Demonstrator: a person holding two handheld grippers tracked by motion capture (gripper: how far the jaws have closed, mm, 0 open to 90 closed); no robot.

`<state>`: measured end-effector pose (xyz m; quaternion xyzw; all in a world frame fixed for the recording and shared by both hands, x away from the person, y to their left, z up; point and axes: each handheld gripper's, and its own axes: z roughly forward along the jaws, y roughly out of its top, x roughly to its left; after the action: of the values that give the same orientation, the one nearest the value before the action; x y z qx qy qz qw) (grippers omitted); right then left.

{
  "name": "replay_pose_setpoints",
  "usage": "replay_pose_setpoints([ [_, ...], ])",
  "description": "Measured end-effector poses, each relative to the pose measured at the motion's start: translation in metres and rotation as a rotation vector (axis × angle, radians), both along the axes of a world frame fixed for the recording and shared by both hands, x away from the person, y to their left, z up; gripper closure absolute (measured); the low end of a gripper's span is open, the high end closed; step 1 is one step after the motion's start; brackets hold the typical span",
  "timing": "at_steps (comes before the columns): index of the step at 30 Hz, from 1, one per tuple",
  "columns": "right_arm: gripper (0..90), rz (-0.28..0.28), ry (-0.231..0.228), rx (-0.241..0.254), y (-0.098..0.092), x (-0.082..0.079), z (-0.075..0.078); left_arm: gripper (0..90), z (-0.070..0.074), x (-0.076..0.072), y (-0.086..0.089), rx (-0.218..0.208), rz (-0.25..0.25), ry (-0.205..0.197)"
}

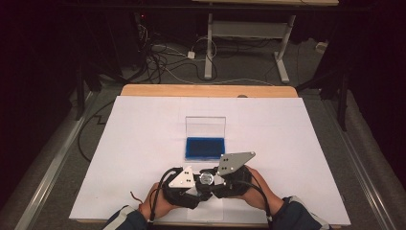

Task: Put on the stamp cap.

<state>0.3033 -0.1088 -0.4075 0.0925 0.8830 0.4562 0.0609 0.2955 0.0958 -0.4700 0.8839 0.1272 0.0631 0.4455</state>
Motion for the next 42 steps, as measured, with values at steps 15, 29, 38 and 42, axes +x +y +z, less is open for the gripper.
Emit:
replay_pose_setpoints([
  [15, 57.0, -0.005, -0.013, -0.005, -0.001, 0.0, 0.003, 36.3, 0.0, 0.002, 0.001, -0.022, -0.003, 0.018],
  [29, 57.0, -0.022, -0.021, 0.034, -0.011, 0.002, 0.011, 35.9, -0.001, 0.002, 0.003, -0.013, 0.016, 0.001],
  [38, 57.0, -0.033, -0.034, 0.034, -0.016, 0.004, 0.015, 31.2, 0.0, 0.002, 0.007, 0.001, 0.05, -0.027],
  [42, 57.0, -0.04, -0.042, 0.038, -0.02, 0.005, 0.018, 29.5, 0.003, 0.002, 0.012, -0.007, 0.09, -0.043],
])
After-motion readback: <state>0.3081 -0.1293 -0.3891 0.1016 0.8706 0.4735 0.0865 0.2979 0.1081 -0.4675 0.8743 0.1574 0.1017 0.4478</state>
